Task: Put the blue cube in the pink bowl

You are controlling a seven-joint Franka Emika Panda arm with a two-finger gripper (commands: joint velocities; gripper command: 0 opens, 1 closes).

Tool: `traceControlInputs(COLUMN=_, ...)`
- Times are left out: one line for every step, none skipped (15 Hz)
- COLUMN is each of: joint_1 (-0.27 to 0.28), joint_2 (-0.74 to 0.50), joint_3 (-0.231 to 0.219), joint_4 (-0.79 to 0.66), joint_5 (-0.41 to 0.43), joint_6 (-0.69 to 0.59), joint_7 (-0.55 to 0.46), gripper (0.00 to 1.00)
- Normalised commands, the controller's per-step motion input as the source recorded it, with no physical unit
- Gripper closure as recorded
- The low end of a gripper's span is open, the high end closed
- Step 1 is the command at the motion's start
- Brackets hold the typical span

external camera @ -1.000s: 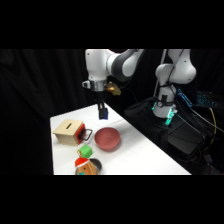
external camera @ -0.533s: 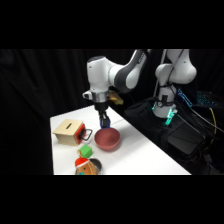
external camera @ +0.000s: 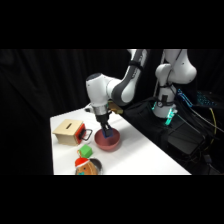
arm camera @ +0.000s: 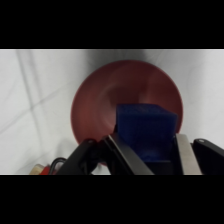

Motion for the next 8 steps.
traceControlInputs(joint_1=-0.082, joint_2=0.24, joint_3=0.088, joint_4=0.23, joint_5=0.098, joint_6=-0.03, joint_7=-0.28, gripper=0.66)
traceControlInputs(joint_1=-0.078, joint_2=0.21, joint_3=0.080, joint_4=0.22, joint_5=0.076, joint_6=-0.03, joint_7=-0.25, gripper=0.24)
traceControlInputs(joint_1=-0.060, joint_2=0.16, joint_3=0.056, joint_4=0.19, joint_5=0.041, joint_6=-0.02, joint_7=-0.18, gripper=0.24)
traceControlInputs(joint_1=-0.032, joint_2=0.10, joint_3=0.019, joint_4=0.16, joint_5=-0.015, joint_6=-0.01, joint_7=-0.11, gripper=0.23)
traceControlInputs(joint_1=-0.012, joint_2=0.04, joint_3=-0.014, joint_4=0.14, joint_5=-0.052, joint_6=-0.04, joint_7=-0.06, gripper=0.15)
traceControlInputs(joint_1=-0.004, joint_2=-0.03, joint_3=-0.029, joint_4=0.11, joint_5=-0.074, joint_6=-0.06, joint_7=-0.04, gripper=0.04)
traceControlInputs(joint_1=-0.018, joint_2=-0.09, joint_3=-0.020, joint_4=0.08, joint_5=-0.071, joint_6=-0.09, joint_7=-0.08, gripper=0.00)
traceControlInputs(joint_1=0.007, joint_2=-0.15, joint_3=-0.053, joint_4=0.06, joint_5=-0.115, joint_6=-0.13, joint_7=-0.02, gripper=0.00)
